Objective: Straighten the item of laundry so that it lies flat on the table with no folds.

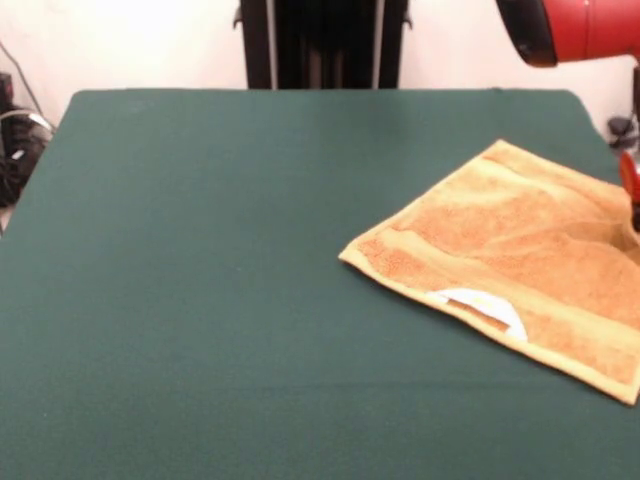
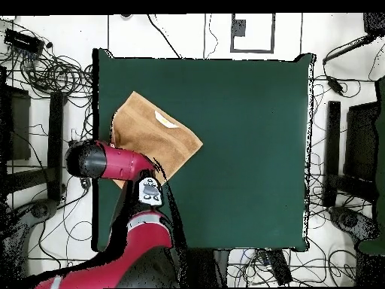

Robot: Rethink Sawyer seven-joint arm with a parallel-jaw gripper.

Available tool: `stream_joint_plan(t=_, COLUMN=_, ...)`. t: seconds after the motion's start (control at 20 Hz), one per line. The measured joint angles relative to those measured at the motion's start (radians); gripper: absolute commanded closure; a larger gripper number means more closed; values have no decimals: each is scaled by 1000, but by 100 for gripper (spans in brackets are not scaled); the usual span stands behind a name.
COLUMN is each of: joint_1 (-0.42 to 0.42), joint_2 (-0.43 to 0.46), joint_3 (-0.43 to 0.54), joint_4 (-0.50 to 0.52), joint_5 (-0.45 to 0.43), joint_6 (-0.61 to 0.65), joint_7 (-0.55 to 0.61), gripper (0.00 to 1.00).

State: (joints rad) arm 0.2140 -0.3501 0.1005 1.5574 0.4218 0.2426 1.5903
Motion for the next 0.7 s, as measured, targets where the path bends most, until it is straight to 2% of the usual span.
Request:
stream_joint_plan(t=0.45, joint_1=-14, joint_2=-2, joint_3=-12, joint_4=5, joint_5=15, joint_6=-11, joint_7=30, gripper=0)
stream_joint_plan(t=0.7, joint_1=-50, joint_2=-54, joint_3=-13, joint_4=76, joint_5=15, joint_6=-11, joint_7=30, gripper=0)
